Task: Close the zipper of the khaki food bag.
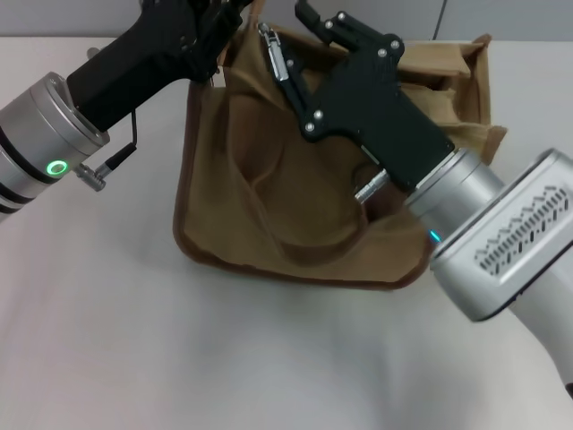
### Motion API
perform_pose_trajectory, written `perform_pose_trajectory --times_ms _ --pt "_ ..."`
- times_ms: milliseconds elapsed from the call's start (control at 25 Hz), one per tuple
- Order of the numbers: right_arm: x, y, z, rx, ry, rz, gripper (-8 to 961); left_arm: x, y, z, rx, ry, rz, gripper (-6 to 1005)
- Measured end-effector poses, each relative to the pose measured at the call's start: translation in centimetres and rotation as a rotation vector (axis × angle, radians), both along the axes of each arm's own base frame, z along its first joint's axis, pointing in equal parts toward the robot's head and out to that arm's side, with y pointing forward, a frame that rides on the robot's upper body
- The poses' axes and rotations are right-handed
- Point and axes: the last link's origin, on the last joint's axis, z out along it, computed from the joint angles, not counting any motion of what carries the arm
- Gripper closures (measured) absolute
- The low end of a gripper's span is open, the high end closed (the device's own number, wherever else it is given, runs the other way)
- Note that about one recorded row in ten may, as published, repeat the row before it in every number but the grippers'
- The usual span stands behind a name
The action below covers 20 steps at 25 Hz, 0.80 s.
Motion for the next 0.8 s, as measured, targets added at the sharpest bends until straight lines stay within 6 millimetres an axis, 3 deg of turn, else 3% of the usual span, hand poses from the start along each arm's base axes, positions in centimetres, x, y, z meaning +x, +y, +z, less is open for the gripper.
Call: perform_pose_trajectory --times_ms 400,560,800 --pt "0.9 -1.2 -0.1 0.092 -0.076 0.011 606 0.1 -0.1 0.0 -0.006 -0.007 -0.007 935" --pt "1.6 -1.7 0.6 -0.018 0.062 -0.053 606 0.2 0.0 0.1 -0.004 -0.008 -0.011 934" --pt "3.0 -1.4 3.4 -0.323 0.299 -0.1 606 0.2 0.0 0.2 -0.004 -0.007 -0.015 933"
